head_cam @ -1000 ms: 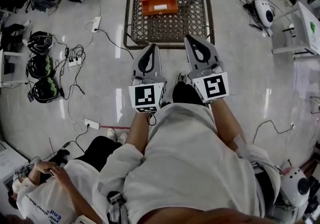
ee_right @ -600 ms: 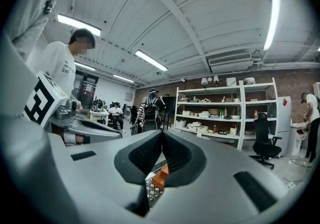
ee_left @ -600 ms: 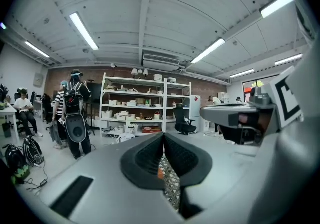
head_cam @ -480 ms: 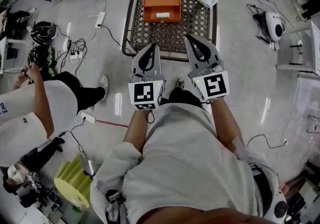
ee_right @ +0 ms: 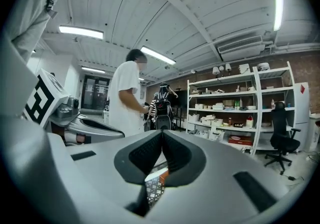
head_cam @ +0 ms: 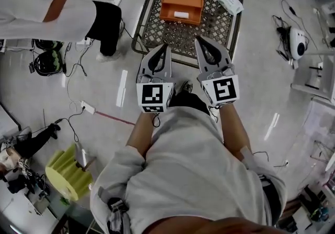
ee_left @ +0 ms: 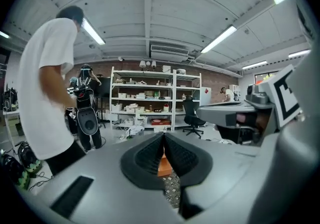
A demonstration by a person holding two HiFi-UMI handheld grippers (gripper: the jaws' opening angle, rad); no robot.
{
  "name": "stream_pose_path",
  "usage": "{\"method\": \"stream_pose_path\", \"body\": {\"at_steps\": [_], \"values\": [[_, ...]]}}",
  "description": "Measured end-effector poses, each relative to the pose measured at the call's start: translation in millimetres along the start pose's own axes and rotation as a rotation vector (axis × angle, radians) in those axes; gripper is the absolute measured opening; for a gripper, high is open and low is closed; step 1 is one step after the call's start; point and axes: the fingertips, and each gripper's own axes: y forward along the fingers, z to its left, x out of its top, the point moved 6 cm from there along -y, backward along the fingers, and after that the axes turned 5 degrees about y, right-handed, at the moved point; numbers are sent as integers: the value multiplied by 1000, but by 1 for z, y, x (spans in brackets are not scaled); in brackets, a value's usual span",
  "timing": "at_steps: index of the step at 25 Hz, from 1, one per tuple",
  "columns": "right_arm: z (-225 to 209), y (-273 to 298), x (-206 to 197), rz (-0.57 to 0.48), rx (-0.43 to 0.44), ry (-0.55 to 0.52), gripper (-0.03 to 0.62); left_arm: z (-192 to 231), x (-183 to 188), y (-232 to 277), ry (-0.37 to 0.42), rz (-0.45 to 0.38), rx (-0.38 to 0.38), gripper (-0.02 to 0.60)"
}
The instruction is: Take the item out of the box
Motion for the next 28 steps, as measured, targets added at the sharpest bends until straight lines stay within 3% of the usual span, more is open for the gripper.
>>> {"method": "stream_pose_path", "body": {"at_steps": [14,19,22,28], "values": [[-11,102,-24,185,34,-89,5,72,-25,79,-81,40,-54,11],[-6,156,-40,292,93,-181,5,111,-52,116,-100,107,-104,11],[-10,183,-53,358,131,-179,5,134,-66,132,-124,130,-119,11],[-33,216,-86,473,105,-171,5,159,-95,158,-170,183,-132,11]]}}
